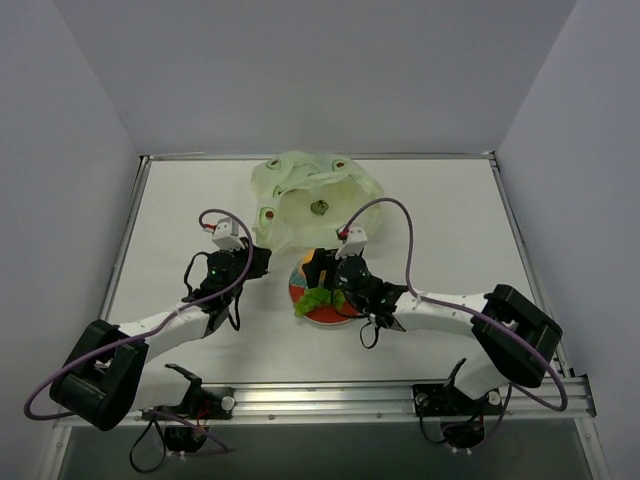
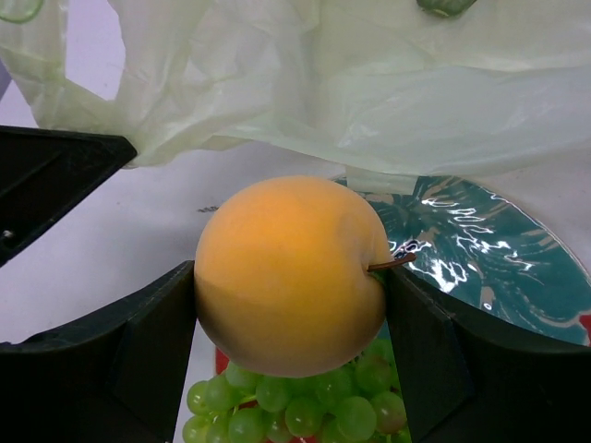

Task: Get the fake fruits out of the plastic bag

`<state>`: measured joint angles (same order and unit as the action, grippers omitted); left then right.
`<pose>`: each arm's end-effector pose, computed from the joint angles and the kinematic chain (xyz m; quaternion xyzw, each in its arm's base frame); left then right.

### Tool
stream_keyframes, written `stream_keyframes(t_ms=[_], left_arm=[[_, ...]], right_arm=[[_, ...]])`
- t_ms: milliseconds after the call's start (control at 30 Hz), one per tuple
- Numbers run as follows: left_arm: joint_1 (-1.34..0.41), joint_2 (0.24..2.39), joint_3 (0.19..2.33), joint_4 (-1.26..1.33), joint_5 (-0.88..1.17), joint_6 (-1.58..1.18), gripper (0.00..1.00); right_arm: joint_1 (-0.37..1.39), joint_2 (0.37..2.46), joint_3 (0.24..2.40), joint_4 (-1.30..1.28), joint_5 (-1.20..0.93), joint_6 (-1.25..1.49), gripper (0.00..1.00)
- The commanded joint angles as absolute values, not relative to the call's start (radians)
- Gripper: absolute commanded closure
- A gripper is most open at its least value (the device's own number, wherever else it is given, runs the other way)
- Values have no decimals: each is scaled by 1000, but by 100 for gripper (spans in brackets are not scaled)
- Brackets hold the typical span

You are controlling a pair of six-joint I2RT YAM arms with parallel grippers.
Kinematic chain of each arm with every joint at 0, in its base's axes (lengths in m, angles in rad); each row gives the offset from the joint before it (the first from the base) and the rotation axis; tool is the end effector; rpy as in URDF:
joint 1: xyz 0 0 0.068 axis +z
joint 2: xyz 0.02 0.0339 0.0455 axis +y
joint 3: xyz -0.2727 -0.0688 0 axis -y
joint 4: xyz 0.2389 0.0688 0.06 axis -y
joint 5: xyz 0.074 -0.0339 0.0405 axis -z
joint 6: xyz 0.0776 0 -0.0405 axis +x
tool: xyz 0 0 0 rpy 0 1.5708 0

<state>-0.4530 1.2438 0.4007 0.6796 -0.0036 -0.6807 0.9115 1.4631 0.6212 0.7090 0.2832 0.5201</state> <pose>0.2570 -0.1248 0.2086 -0.0878 0.7574 -0.3463 0.5465 0.2265 0.2569 0.2267 -0.0537 0.7488 0.3477 0.5617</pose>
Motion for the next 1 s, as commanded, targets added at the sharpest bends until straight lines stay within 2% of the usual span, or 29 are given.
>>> stream_keyframes(t_ms=[0,267,433,467,567,600,700,767,967], left_arm=[[-445,1241,459,706,0,-661,98],[-445,1244,459,710,0,-664,98],[-445,1243,456,713,0,-667,98],[-445,1244,457,715,0,-667,98],[-445,1249,456,719,0,-670,98],[-445,1252,457,721,0,-670,98],[-445,1255,456,723,0,-670,98],[-445,1255,456,723,0,-670,98],[-445,1255,459,723,8,-667,98]], right_arm=[[916,1526,698,721,319,486,70],[888,1667,790,692,345,420,67],[887,1689,772,701,339,429,60],[887,1684,766,704,339,430,57],[887,1651,744,703,344,433,41],[887,1628,741,695,345,431,30],[887,1580,749,654,345,428,16],[887,1542,756,632,345,425,11],[879,1405,761,522,374,410,5]])
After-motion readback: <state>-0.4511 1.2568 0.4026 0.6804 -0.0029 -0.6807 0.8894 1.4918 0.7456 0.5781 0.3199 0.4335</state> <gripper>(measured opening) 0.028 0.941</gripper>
